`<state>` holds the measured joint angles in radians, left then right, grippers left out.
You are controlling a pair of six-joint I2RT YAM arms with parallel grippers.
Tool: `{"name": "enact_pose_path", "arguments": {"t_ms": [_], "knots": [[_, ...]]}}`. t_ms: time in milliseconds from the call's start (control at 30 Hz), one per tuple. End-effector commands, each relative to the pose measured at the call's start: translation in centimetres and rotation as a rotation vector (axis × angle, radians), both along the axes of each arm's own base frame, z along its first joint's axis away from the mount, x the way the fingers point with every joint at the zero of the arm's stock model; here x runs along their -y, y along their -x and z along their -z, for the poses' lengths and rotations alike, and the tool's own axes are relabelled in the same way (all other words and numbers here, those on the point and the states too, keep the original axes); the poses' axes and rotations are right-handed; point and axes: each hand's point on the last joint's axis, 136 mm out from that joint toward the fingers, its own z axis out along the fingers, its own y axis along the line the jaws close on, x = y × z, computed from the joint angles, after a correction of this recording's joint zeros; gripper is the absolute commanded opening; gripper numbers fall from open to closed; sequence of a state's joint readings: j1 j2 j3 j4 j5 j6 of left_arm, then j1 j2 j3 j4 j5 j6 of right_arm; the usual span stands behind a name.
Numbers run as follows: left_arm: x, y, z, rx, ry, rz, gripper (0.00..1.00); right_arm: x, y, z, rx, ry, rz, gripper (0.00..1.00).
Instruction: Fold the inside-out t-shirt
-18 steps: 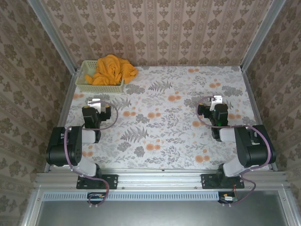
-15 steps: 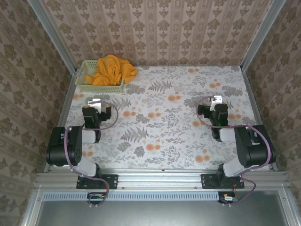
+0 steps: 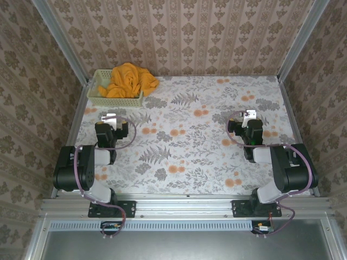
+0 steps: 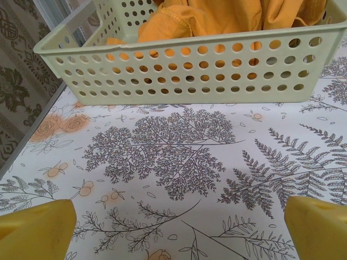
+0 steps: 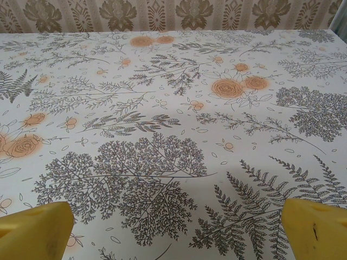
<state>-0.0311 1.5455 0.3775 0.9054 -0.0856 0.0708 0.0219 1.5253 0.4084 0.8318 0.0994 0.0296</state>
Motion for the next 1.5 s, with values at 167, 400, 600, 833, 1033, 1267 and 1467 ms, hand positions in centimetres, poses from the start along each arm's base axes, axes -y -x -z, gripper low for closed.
{"name": "enact_pose_path", "arguments": {"t_ms": [167,400,600,833,1033,1267,1467], "knots": [[0.0,-0.4,-0.3,0.004,0.028,-0.001,1.0,0.0,-0.1,-0.3,0.022,-0.011,0.004,1.0],[-0.1,-0.4,-0.3,0.005,0.026,-0.002,1.0,0.0,-0.1,-0.3,0.022,-0.011,0.005,1.0],[0.1,-0.4,-0.4,0.007,0.018,-0.002,1.0,0.0,-0.1,-0.3,0.021,-0.012,0.005,1.0],[1.4,0.6,-1.4,0.062,-0.032,0.035,1.0,-0.1,-0.1,-0.5,0.024,-0.01,-0.003,1.0],[1.5,3.0,-5.4,0.17,-0.084,-0.012,1.0,-1.2,0.9,-2.5,0.055,0.021,-0.048,1.0],[3.5,4.2,-10.5,0.131,-0.01,0.05,1.0,-1.5,3.0,-8.6,0.125,0.007,-0.039,1.0],[3.7,4.3,-15.4,0.074,0.172,-0.003,1.0,-1.1,5.0,-15.7,0.137,-0.141,0.025,1.0]]}}
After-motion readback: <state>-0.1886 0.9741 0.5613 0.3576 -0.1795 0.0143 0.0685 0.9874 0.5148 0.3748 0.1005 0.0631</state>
